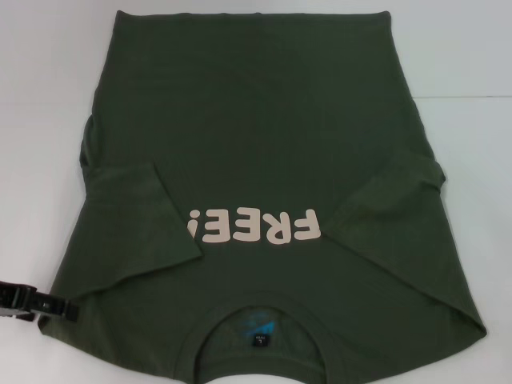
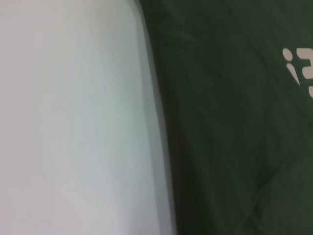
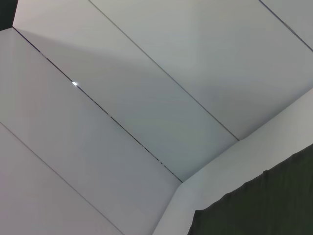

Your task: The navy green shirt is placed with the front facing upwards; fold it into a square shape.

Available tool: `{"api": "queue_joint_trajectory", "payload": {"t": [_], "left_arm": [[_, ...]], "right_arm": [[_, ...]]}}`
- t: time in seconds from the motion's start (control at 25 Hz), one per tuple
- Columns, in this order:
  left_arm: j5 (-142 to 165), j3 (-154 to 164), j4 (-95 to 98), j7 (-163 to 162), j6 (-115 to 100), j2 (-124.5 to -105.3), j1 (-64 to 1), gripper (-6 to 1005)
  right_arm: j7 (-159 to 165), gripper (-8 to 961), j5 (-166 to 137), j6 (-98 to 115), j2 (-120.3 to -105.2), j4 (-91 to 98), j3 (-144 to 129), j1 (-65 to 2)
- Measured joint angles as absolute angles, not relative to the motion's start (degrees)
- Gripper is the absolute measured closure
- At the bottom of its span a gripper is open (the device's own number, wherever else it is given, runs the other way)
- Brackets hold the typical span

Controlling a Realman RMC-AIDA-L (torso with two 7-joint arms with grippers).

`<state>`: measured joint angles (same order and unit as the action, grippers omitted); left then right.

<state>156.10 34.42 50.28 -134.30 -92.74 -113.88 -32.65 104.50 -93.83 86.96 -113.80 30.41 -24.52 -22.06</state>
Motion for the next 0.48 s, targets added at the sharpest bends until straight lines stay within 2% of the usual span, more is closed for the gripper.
{"api": "queue_joint_trajectory", "payload": {"t": [0.48], "left_arm": [[156.0,35.1,49.9,-134.9,-92.8,-114.11,-32.9,136]], "right_arm": [[104.5,17,-94.4,87.1,-113.88,30.4,-24.5,-22.1]]}}
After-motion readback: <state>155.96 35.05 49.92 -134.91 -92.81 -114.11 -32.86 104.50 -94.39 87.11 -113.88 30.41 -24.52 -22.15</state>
